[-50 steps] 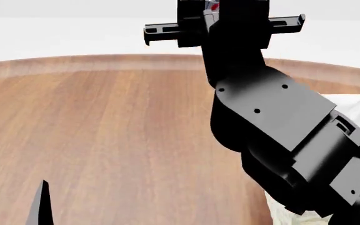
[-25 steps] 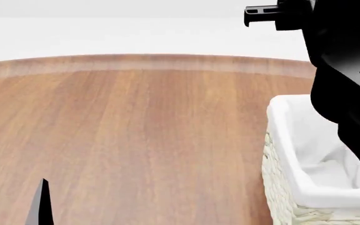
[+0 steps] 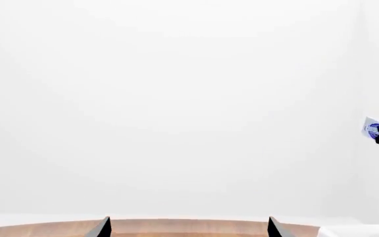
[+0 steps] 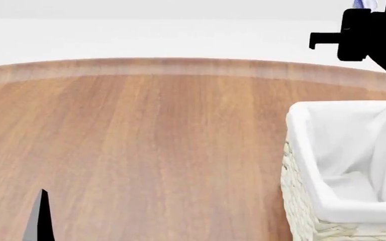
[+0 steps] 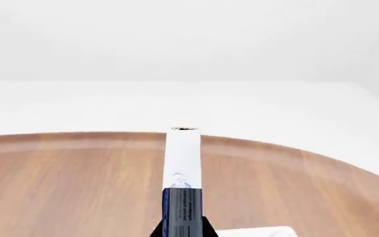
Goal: Pick up the cream cheese box, and put it in the basket.
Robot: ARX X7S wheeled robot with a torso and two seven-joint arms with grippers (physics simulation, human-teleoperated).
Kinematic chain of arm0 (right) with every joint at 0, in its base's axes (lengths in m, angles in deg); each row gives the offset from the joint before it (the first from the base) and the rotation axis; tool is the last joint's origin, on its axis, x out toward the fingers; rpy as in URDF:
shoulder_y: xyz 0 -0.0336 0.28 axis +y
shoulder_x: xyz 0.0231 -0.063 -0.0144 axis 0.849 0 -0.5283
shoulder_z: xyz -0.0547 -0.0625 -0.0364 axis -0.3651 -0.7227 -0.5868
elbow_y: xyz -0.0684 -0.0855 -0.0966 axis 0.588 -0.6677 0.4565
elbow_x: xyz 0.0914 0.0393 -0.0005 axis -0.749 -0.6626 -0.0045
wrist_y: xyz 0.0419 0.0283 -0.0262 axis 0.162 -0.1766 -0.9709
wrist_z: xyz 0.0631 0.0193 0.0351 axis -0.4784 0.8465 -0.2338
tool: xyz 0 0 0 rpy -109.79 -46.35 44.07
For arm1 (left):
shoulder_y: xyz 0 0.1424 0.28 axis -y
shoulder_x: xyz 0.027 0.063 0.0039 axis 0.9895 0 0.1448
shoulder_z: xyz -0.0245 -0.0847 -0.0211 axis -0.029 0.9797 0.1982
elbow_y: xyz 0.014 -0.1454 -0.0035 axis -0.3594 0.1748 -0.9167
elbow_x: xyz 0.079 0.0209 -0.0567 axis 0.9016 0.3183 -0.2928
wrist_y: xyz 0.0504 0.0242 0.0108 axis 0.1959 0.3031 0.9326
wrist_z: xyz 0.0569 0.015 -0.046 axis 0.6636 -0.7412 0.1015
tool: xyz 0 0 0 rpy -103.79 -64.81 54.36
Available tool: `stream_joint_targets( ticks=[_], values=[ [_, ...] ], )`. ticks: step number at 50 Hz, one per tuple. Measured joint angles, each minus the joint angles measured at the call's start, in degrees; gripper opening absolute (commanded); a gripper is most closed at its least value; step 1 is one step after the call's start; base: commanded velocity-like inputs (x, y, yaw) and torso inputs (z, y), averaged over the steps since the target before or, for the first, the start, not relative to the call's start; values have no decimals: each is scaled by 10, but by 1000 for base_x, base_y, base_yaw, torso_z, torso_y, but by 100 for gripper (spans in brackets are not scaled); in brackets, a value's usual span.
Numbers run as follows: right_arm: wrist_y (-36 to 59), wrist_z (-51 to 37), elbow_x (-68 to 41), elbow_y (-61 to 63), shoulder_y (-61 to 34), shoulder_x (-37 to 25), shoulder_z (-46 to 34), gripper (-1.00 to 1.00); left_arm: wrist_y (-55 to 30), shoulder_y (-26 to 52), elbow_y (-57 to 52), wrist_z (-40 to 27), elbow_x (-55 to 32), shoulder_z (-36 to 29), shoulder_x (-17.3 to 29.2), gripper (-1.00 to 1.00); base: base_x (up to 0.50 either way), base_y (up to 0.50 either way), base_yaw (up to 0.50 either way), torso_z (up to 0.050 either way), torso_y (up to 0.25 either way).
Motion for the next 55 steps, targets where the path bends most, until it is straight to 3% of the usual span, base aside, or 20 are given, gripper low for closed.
stream_joint_targets(
  ticks=[27,55],
  values=[
    [181,63,-40,-40,-7,-1,-31,-100,3,2,3,-4,-2,-3,2,100,0,0,0,0,0],
    [270,50,-56,-16,3,-35,-47,-100,4,3,2,-8,-2,-8,6,100,0,0,0,0,0]
  ],
)
